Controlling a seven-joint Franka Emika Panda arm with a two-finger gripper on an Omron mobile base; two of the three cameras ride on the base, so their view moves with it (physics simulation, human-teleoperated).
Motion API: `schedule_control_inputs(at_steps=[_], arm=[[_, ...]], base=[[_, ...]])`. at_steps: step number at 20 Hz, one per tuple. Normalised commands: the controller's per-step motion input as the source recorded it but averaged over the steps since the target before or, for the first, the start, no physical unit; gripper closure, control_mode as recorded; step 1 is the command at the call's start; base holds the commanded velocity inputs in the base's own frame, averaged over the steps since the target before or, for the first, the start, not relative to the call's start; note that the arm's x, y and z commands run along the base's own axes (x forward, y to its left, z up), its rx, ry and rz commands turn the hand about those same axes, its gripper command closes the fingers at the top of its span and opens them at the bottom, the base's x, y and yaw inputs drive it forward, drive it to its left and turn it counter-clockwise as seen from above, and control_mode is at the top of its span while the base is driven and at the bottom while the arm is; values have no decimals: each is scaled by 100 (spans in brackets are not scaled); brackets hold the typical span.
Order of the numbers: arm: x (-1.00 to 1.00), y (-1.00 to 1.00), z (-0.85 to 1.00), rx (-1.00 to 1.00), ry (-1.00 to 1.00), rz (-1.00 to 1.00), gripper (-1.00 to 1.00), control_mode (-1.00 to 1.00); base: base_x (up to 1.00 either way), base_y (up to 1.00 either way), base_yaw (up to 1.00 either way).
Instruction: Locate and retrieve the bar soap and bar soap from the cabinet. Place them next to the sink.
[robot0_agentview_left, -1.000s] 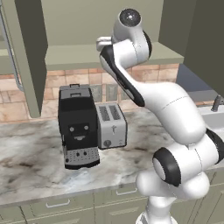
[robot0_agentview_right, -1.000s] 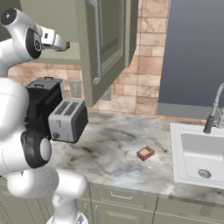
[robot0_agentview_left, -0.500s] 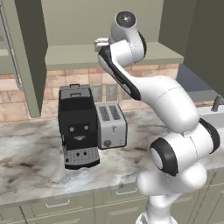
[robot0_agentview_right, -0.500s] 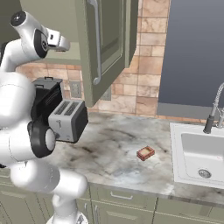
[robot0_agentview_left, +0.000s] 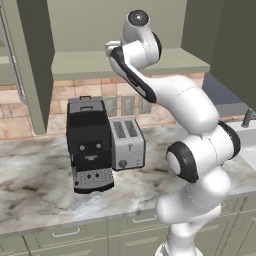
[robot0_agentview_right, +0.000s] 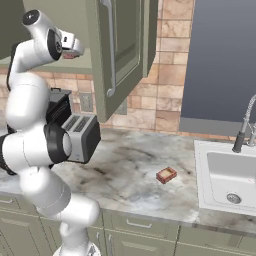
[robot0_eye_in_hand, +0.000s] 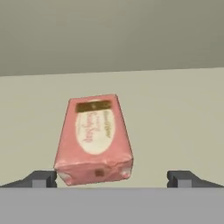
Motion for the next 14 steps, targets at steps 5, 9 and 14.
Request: schedule_control_inputs(at_steps=[5, 9, 14], arm=[[36, 5, -10, 0, 0, 0, -100, -100], [32, 15, -6, -1, 0, 0, -100, -100], [41, 9, -2, 0, 0, -2, -100, -100]], base=[[0, 0, 0], [0, 0, 0], [0, 0, 0]])
